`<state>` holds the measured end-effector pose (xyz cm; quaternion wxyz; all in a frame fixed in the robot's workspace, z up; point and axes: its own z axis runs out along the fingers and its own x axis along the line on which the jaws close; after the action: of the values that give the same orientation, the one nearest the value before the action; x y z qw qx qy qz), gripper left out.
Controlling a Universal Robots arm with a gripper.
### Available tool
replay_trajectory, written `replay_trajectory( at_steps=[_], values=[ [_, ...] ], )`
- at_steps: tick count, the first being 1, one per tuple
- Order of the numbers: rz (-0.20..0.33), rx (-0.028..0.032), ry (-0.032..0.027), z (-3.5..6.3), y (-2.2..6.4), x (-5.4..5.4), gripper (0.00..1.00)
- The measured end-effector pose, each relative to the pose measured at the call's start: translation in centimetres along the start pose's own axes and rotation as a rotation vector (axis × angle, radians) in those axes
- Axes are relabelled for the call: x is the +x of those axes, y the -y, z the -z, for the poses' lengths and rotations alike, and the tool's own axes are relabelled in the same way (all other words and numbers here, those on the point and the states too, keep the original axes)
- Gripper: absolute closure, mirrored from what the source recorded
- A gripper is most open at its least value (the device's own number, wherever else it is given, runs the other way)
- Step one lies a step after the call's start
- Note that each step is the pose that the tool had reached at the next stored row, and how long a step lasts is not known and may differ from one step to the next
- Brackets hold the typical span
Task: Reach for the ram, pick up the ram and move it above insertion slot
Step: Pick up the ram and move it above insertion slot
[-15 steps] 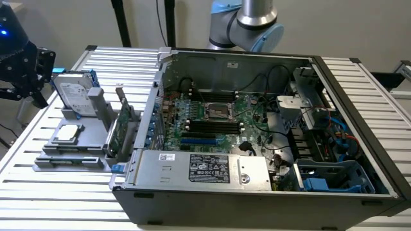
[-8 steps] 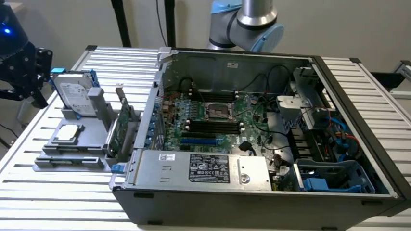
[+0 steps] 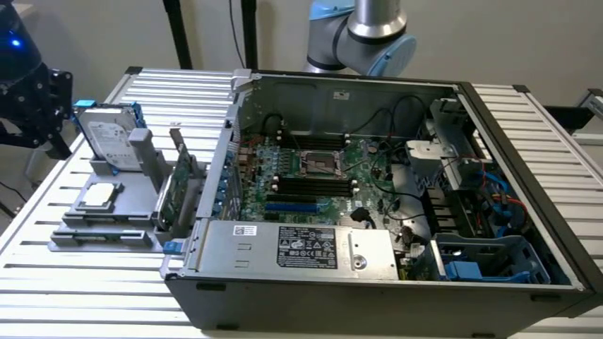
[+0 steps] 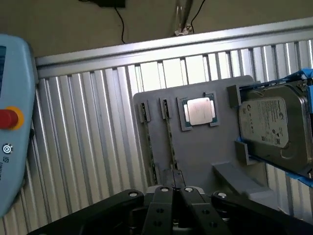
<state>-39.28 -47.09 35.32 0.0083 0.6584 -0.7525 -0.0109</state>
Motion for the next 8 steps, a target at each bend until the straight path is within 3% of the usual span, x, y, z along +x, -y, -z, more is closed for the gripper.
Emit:
replay_trajectory(
  at_steps=[8],
  values=[
    [0.136,0.0163,-0.0016,-0.10,-0.07,0.01,0.89]
  ],
)
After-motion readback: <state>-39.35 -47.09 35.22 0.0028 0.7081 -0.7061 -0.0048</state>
